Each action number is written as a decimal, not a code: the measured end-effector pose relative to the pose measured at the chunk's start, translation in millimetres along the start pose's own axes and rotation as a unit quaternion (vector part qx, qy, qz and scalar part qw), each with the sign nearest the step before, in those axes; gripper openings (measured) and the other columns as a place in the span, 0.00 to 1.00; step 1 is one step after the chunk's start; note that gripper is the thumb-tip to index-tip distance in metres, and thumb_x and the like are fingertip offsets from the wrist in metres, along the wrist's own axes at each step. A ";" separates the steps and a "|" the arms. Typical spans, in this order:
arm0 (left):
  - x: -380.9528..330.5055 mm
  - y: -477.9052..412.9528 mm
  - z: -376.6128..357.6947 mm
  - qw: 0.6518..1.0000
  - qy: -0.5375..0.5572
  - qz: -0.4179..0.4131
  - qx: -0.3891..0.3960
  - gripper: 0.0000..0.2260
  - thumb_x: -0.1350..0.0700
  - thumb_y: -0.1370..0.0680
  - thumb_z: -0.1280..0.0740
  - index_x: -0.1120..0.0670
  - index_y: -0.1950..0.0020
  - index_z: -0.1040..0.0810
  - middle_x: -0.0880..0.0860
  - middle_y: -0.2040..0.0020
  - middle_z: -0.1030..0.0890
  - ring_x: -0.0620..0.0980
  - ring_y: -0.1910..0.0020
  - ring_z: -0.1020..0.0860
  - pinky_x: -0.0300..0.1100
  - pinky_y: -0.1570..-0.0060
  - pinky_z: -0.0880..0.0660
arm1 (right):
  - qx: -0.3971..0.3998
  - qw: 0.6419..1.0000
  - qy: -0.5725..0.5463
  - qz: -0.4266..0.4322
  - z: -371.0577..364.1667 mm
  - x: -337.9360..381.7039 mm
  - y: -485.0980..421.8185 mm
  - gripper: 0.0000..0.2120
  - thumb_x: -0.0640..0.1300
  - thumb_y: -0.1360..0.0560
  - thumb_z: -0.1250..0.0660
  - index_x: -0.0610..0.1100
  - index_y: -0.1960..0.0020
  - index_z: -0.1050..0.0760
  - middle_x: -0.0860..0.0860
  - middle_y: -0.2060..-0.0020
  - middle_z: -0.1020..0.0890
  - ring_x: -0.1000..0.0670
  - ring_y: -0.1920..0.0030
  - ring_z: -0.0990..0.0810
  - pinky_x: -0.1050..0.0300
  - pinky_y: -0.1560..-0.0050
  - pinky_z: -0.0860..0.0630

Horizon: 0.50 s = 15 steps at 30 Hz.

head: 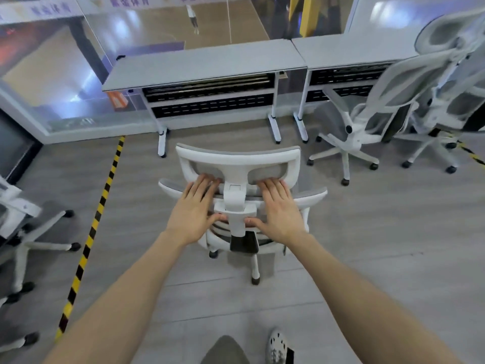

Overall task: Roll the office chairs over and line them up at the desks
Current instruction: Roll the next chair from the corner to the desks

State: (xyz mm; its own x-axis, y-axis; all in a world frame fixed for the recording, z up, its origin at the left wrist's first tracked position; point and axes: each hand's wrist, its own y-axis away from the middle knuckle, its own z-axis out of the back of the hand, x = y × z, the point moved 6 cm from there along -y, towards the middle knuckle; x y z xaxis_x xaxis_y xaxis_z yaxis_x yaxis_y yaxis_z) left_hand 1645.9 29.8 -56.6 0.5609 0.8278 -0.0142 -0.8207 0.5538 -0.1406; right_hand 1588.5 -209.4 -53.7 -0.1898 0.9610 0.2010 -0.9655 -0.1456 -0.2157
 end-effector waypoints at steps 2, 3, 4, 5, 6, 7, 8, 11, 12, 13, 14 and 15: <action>10.3 -41.8 -5.8 1.000 0.009 0.009 0.007 0.45 0.28 0.18 0.39 0.52 0.10 0.46 0.55 0.11 0.41 0.56 0.10 0.50 0.58 0.12 0.45 | 0.004 1.000 -0.002 -0.003 -2.7 -24.9 -38.6 0.53 0.78 0.24 0.37 0.44 0.13 0.44 0.46 0.14 0.38 0.43 0.12 0.45 0.41 0.11 0.51; 15.6 -63.1 -9.9 1.000 0.010 0.010 0.010 0.45 0.28 0.18 0.39 0.52 0.10 0.46 0.55 0.11 0.41 0.56 0.10 0.51 0.58 0.12 0.46 | 0.002 1.000 -0.006 -0.004 -4.7 -36.1 -57.1 0.53 0.78 0.24 0.36 0.45 0.13 0.44 0.46 0.15 0.37 0.43 0.13 0.45 0.41 0.11 0.50; 21.1 -84.8 -13.9 1.000 0.013 0.010 0.014 0.45 0.27 0.18 0.39 0.52 0.10 0.46 0.55 0.11 0.42 0.55 0.10 0.51 0.57 0.12 0.46 | 0.000 1.000 -0.010 -0.004 -6.9 -46.9 -74.9 0.52 0.78 0.24 0.36 0.45 0.13 0.43 0.46 0.15 0.36 0.43 0.13 0.44 0.41 0.11 0.50; 26.6 -106.4 -17.0 1.000 0.015 0.010 0.015 0.45 0.27 0.18 0.39 0.52 0.09 0.47 0.55 0.10 0.43 0.55 0.10 0.52 0.57 0.12 0.47 | -0.006 1.000 -0.012 -0.005 -8.3 -57.4 -92.4 0.51 0.77 0.24 0.36 0.45 0.14 0.43 0.46 0.16 0.36 0.43 0.13 0.43 0.41 0.11 0.50; 32.7 -128.1 -19.5 1.000 0.016 0.009 0.012 0.45 0.27 0.18 0.40 0.52 0.09 0.47 0.55 0.10 0.44 0.54 0.10 0.54 0.56 0.11 0.48 | -0.015 1.000 -0.011 -0.006 -9.8 -68.1 -110.5 0.51 0.77 0.23 0.37 0.45 0.14 0.42 0.47 0.16 0.36 0.43 0.13 0.43 0.41 0.11 0.49; 39.3 -149.5 -21.4 1.000 0.017 0.007 0.010 0.45 0.27 0.18 0.40 0.52 0.09 0.48 0.55 0.10 0.46 0.54 0.10 0.55 0.56 0.11 0.49 | -0.025 1.000 -0.010 -0.007 -11.4 -79.0 -128.4 0.50 0.77 0.23 0.37 0.45 0.14 0.41 0.47 0.16 0.35 0.43 0.13 0.42 0.41 0.11 0.49; 45.8 -171.4 -23.8 1.000 0.019 0.002 0.010 0.45 0.28 0.18 0.40 0.52 0.09 0.49 0.54 0.09 0.47 0.53 0.10 0.55 0.56 0.11 0.50 | -0.031 0.999 -0.006 -0.007 -13.2 -89.5 -146.4 0.50 0.77 0.23 0.37 0.45 0.14 0.41 0.47 0.17 0.34 0.43 0.14 0.41 0.41 0.11 0.48; 63.5 -238.8 -31.2 0.999 0.020 -0.010 0.028 0.45 0.28 0.17 0.41 0.50 0.09 0.52 0.53 0.09 0.50 0.52 0.10 0.58 0.55 0.11 0.52 | -0.030 0.999 0.003 -0.020 -19.5 -120.1 -200.9 0.50 0.78 0.23 0.36 0.45 0.15 0.40 0.47 0.18 0.34 0.43 0.14 0.40 0.41 0.12 0.48; 69.1 -262.3 -32.5 0.999 0.024 -0.015 0.039 0.46 0.27 0.17 0.41 0.50 0.09 0.52 0.53 0.09 0.50 0.52 0.10 0.57 0.55 0.11 0.52 | -0.026 0.999 0.001 -0.028 -20.8 -130.0 -219.5 0.50 0.78 0.23 0.36 0.45 0.15 0.40 0.47 0.18 0.34 0.43 0.14 0.40 0.40 0.12 0.48; 74.3 -284.8 -32.6 0.998 0.029 -0.019 0.046 0.46 0.26 0.18 0.41 0.51 0.09 0.51 0.53 0.09 0.49 0.53 0.10 0.56 0.56 0.11 0.51 | -0.023 0.999 0.001 -0.034 -21.8 -139.5 -237.1 0.50 0.77 0.23 0.36 0.45 0.15 0.41 0.47 0.18 0.34 0.43 0.14 0.40 0.40 0.12 0.48; 79.8 -306.9 -32.3 0.998 0.031 -0.023 0.051 0.47 0.24 0.19 0.41 0.51 0.09 0.51 0.53 0.09 0.48 0.53 0.10 0.56 0.56 0.11 0.50 | -0.023 0.999 0.002 -0.040 -23.0 -149.2 -254.9 0.50 0.77 0.23 0.36 0.45 0.15 0.42 0.46 0.17 0.34 0.43 0.14 0.41 0.40 0.11 0.49; 86.0 -330.4 -32.3 0.998 0.031 -0.028 0.057 0.49 0.23 0.20 0.42 0.51 0.09 0.50 0.53 0.10 0.47 0.53 0.10 0.55 0.57 0.11 0.49 | -0.021 0.999 0.006 -0.045 -24.5 -159.7 -273.0 0.49 0.77 0.22 0.36 0.45 0.15 0.42 0.46 0.17 0.35 0.43 0.14 0.41 0.40 0.11 0.50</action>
State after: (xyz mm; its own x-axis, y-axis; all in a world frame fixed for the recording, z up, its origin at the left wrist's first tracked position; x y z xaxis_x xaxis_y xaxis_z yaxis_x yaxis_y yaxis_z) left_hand 1968.8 -84.9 -43.3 0.6086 0.7904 -0.0706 -0.7933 0.6081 -0.0299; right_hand 1886.8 -317.3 -50.4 -0.1010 0.9725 0.2100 -0.9701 -0.0494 -0.2378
